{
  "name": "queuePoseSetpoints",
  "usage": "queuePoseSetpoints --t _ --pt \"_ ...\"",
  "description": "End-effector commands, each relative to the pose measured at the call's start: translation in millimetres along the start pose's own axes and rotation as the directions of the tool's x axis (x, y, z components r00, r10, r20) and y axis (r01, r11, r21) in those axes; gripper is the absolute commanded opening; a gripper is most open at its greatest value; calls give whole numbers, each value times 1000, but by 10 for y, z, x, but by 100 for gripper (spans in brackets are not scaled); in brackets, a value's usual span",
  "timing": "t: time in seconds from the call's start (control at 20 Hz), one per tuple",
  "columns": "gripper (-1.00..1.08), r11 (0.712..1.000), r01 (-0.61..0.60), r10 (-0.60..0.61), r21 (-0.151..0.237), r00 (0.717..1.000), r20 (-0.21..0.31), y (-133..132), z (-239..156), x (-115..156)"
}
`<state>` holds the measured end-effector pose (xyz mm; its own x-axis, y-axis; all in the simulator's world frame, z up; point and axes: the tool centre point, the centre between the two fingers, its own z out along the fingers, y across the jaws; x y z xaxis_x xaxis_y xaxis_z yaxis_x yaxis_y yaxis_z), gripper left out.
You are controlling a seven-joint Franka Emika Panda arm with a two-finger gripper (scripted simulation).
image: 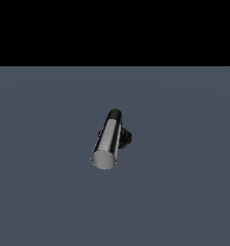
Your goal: Turn on the faucet by rotating a designated handle.
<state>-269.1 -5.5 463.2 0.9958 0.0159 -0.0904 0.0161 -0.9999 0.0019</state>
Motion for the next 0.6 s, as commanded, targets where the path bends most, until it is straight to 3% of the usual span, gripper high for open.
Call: queuePoseSetpoints --t 0.0,0.55 --pt "-100 1000 0 0 0 1000 0 0 0 0" --pt "-100 1000 -3 3 0 1000 -7 -58 267 71"
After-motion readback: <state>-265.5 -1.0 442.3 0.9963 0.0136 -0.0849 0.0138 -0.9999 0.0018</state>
